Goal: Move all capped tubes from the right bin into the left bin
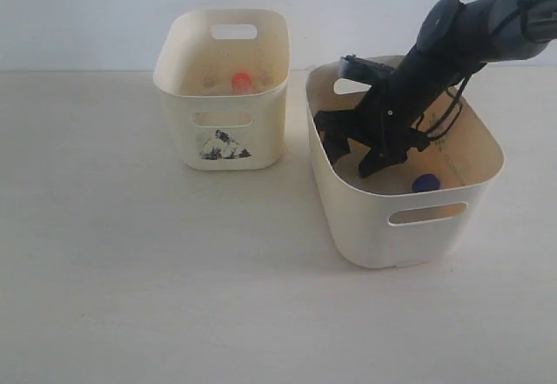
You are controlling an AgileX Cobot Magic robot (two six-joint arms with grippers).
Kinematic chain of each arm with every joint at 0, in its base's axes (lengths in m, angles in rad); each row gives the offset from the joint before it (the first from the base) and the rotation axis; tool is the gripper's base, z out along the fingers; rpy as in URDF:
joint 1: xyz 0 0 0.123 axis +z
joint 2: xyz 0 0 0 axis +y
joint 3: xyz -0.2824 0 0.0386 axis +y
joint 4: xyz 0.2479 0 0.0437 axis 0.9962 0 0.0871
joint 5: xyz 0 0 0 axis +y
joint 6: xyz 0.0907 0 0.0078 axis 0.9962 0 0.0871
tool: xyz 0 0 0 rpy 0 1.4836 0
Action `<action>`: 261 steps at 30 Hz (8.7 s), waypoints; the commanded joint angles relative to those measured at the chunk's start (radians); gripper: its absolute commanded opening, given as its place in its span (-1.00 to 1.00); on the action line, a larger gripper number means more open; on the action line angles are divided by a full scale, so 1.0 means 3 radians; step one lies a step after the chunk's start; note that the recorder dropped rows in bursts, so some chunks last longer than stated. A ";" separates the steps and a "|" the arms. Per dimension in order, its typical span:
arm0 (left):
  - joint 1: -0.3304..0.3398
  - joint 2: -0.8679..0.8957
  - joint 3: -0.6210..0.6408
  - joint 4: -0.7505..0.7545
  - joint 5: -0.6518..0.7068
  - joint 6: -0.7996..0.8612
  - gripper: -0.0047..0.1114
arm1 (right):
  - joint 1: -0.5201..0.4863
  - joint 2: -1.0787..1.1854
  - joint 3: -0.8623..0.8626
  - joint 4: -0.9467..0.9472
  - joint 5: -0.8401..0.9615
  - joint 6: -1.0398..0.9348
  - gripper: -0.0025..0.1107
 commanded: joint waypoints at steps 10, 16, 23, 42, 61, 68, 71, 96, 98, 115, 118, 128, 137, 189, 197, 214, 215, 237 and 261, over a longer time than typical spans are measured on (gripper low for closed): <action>0.0003 -0.0011 -0.0009 0.0006 -0.0022 -0.0028 -0.84 | 0.0123 0.0152 0.0007 -0.0618 -0.0154 0.0527 -0.76; 0.0003 -0.0011 -0.0009 0.0006 -0.0022 -0.0028 -0.84 | 0.0123 0.0140 -0.0001 -0.0618 -0.0069 0.0520 -0.77; 0.0003 -0.0011 -0.0009 0.0006 -0.0022 -0.0028 -0.84 | 0.0123 -0.0061 -0.0314 -0.0686 0.0523 0.0528 -0.78; 0.0003 -0.0011 -0.0009 0.0006 -0.0022 -0.0028 -0.84 | 0.0164 -0.1390 -0.0670 0.0548 -0.0179 -0.0358 -0.96; 0.0003 -0.0011 -0.0009 0.0006 -0.0022 -0.0028 -0.84 | 0.0534 -0.0829 -0.0689 0.0968 -0.0996 -0.1016 -0.91; 0.0003 -0.0011 -0.0009 0.0006 -0.0022 -0.0028 -0.84 | 0.0336 -0.1384 -0.0689 0.0172 -0.0393 -0.0969 -0.91; 0.0003 -0.0011 -0.0009 0.0006 -0.0022 -0.0028 -0.84 | 0.0265 -0.1608 -0.0689 -0.0325 0.0137 -0.0626 -0.91; 0.0003 -0.0011 -0.0009 0.0006 -0.0022 -0.0028 -0.84 | 0.0907 -0.1020 -0.0682 -0.3122 0.1252 0.1711 -0.91; 0.0003 -0.0011 -0.0009 0.0006 -0.0022 -0.0028 -0.84 | 0.0907 -0.0903 -0.0682 -0.3116 0.1252 0.1777 -0.91; 0.0003 -0.0011 -0.0009 0.0006 -0.0022 -0.0028 -0.84 | 0.0899 -0.0423 -0.0682 -0.3142 0.1252 0.1931 -0.91; 0.0003 -0.0011 -0.0009 0.0006 -0.0022 -0.0028 -0.84 | 0.0899 -0.0388 -0.0682 -0.3142 0.1252 0.1924 -0.91; 0.0003 -0.0011 -0.0009 0.0006 -0.0022 -0.0028 -0.84 | 0.0661 -0.0397 -0.0682 -0.2739 0.1252 0.1894 -0.91; 0.0003 -0.0011 -0.0009 0.0006 -0.0022 -0.0028 -0.84 | 0.0668 -0.0397 -0.0410 -0.2732 0.1252 0.2000 -0.91; 0.0003 -0.0011 -0.0009 0.0006 -0.0022 -0.0028 -0.84 | 0.0668 -0.0233 -0.0151 -0.2746 0.1051 0.1765 0.01; 0.0003 -0.0011 -0.0009 0.0006 -0.0022 -0.0028 -0.84 | 0.0668 -0.0221 -0.0151 -0.2955 0.1082 0.1949 0.59; 0.0003 -0.0011 -0.0009 0.0006 -0.0022 -0.0028 -0.84 | 0.0668 0.0341 -0.0151 -0.2825 0.0823 0.2016 -0.01; 0.0003 -0.0011 -0.0009 0.0006 -0.0022 -0.0028 -0.84 | 0.0668 0.0341 -0.0151 -0.2795 0.0814 0.2016 -0.19; 0.0003 -0.0011 -0.0009 0.0006 -0.0022 -0.0028 -0.84 | 0.0668 -0.0392 -0.0151 -0.2705 0.1008 0.1963 -0.96; 0.0003 -0.0011 -0.0009 0.0006 -0.0022 -0.0028 -0.84 | 0.0668 -0.1052 -0.0151 0.2083 -0.1446 -0.2039 -0.87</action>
